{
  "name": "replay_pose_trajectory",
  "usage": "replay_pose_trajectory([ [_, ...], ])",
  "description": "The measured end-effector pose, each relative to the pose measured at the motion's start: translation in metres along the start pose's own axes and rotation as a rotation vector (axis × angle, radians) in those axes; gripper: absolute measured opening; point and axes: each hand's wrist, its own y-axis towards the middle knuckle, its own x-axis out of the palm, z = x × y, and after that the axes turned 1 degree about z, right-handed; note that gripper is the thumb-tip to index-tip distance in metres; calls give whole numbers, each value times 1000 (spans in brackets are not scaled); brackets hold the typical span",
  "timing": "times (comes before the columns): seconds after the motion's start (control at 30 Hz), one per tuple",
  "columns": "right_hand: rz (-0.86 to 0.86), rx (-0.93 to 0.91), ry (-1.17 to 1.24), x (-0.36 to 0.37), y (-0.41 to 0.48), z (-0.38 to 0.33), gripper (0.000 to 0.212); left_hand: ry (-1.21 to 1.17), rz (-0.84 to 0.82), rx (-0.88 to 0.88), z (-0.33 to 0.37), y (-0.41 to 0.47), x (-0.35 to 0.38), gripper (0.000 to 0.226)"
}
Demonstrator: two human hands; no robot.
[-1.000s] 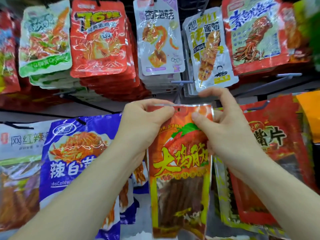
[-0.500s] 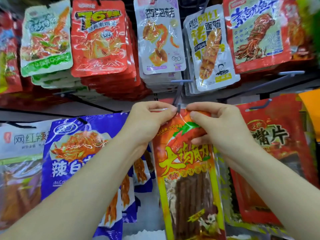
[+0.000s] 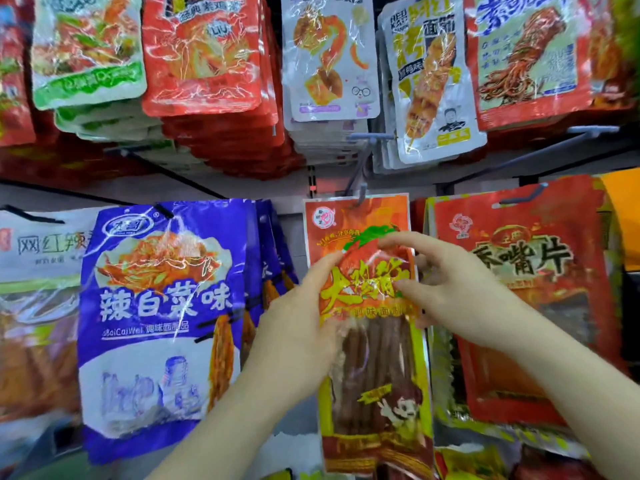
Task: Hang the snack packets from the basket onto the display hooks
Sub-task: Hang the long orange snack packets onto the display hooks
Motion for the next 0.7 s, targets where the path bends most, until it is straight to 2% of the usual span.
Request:
replay_pose_trajectory([
  [0.1,-6,43,-50,4,2,6,52,165,-25,-61,-2,5,3,80],
  [0.27,-93,206,35,18,9,18,60,341,-209,-202,-6,11,17,100],
  [0.4,-154,236,-25,31,19,21,66,468,-240,-248,-8,24,27,102],
  [0.6,-283,309,-165,27,25,16,73,508,-241,-226,-21,36,40,101],
  [0.7,-299,378,-89,24,24,17,71,452,-211,-241,-28,37,40,98],
])
